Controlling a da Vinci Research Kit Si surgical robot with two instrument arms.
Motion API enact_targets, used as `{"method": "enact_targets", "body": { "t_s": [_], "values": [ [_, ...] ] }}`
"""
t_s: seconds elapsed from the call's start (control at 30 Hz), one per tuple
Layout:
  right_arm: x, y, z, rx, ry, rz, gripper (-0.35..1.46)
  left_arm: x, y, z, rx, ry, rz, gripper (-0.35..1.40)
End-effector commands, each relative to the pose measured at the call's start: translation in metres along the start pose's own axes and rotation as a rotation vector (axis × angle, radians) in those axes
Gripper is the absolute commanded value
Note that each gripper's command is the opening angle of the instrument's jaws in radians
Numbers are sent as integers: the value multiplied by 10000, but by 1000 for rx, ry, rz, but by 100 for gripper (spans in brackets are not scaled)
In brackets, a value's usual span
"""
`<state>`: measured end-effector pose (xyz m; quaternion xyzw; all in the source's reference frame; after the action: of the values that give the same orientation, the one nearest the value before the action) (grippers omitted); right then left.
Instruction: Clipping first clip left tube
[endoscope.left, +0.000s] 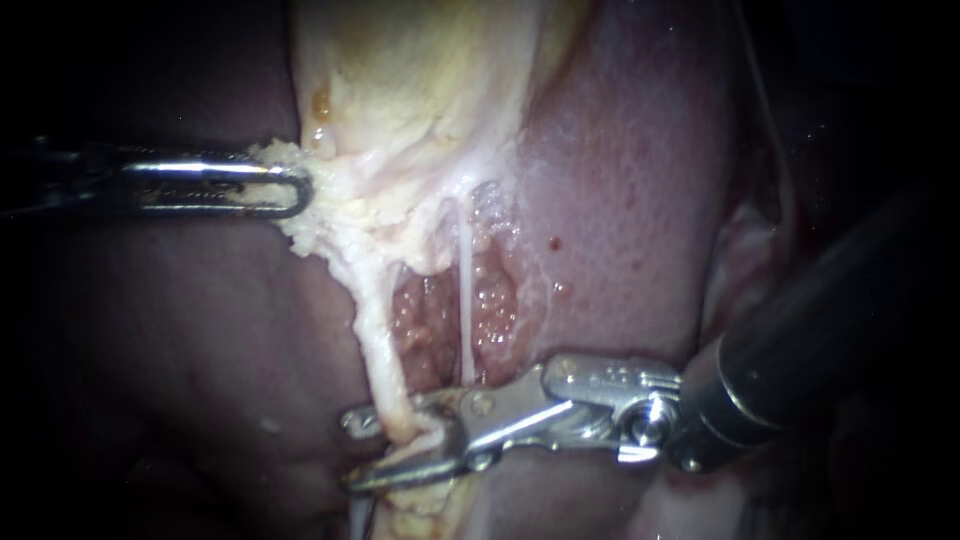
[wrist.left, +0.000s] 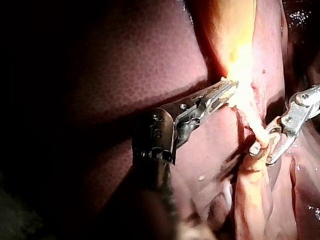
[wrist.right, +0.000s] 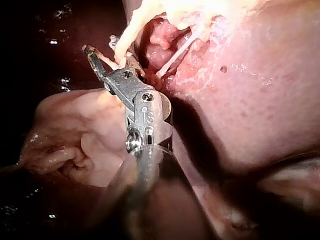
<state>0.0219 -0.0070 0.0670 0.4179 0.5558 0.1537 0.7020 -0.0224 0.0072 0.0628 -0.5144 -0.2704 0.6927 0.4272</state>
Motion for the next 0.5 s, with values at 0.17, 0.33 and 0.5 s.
{"method": "enact_targets", "body": {
  "t_s": [0.17, 0.33, 0.5],
  "values": [
    [0, 1, -1, -2, 0, 52, -21, 0, -1, 0, 0, 0, 0, -35],
    [-2, 1, -4, 1, -2, 70, -35, 0, -1, 0, 0, 0, 0, -35],
    [-2, 2, -5, -2, -10, 69, -35, 0, -2, 0, 0, 0, 0, -35]
  ]
}}
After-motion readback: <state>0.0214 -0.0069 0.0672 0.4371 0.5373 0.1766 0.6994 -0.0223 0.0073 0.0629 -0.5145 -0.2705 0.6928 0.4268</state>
